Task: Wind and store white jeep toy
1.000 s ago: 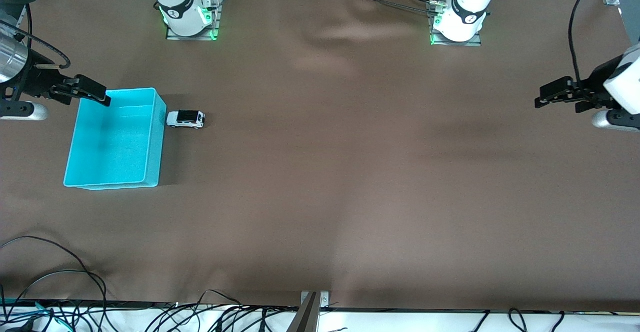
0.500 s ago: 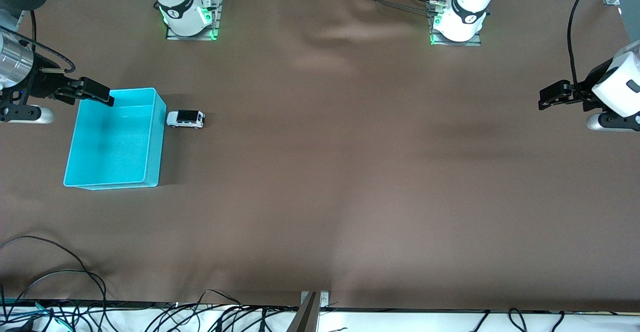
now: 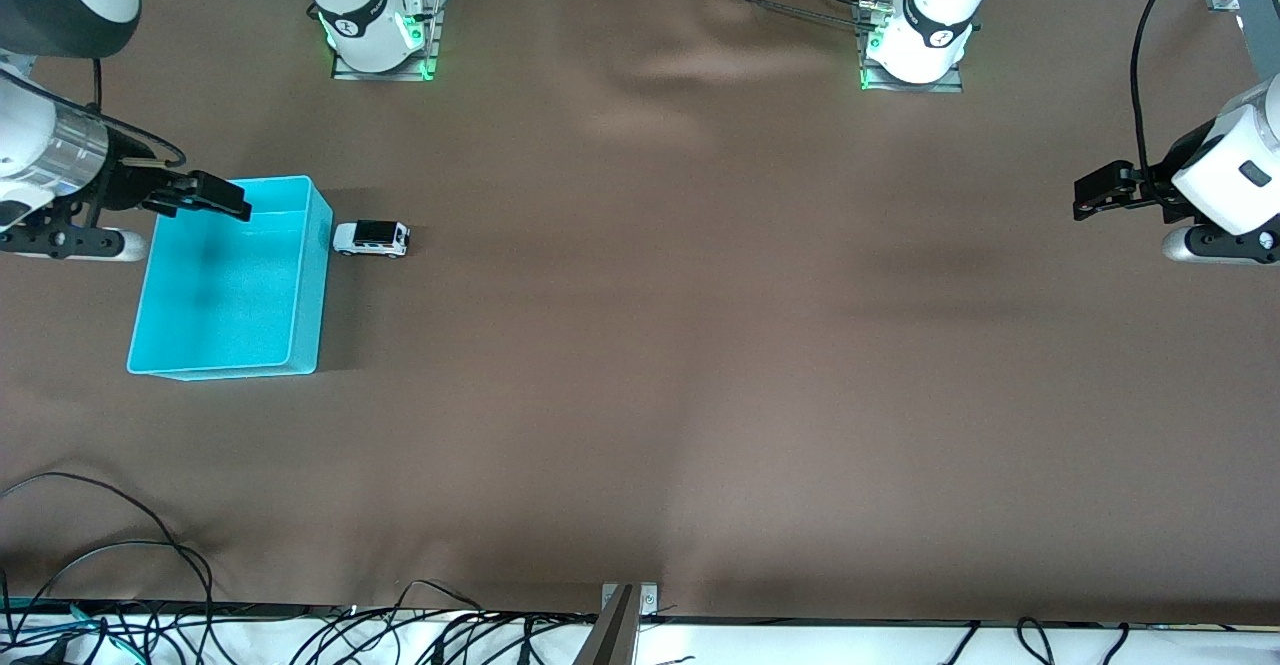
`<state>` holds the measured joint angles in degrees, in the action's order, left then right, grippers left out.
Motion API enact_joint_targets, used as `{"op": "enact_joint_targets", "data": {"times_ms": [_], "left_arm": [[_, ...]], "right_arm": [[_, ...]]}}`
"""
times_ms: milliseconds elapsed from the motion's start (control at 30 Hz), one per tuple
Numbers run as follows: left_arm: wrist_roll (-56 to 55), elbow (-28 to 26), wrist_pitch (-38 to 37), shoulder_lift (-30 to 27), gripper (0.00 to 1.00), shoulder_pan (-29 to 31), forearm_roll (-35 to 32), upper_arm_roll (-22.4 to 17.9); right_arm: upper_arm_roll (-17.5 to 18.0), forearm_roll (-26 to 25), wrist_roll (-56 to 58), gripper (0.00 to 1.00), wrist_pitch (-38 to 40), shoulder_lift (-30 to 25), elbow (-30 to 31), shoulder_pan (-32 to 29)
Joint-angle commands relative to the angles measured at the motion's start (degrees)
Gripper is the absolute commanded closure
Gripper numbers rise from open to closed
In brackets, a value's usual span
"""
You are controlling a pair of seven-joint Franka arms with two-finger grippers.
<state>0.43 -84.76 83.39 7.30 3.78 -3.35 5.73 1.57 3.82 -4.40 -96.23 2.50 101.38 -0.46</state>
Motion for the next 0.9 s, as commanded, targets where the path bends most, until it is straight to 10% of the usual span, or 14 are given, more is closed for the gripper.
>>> {"op": "enact_joint_targets", "data": {"times_ms": [0,867], "left_arm": [[-0.43,-0.76,0.46,-0.53,0.00,0.44,0.80,0.43],[-0.43,-0.49,0.46,-0.18,0.00,0.35,0.80,0.43]], "right_arm": [[0.28,0.22,-0.52,0.00,-6.50,-5.57,10.31,-0.07],[6.08,1.02,-17.55,0.00,-29.96,-5.14,30.62,0.10]]}}
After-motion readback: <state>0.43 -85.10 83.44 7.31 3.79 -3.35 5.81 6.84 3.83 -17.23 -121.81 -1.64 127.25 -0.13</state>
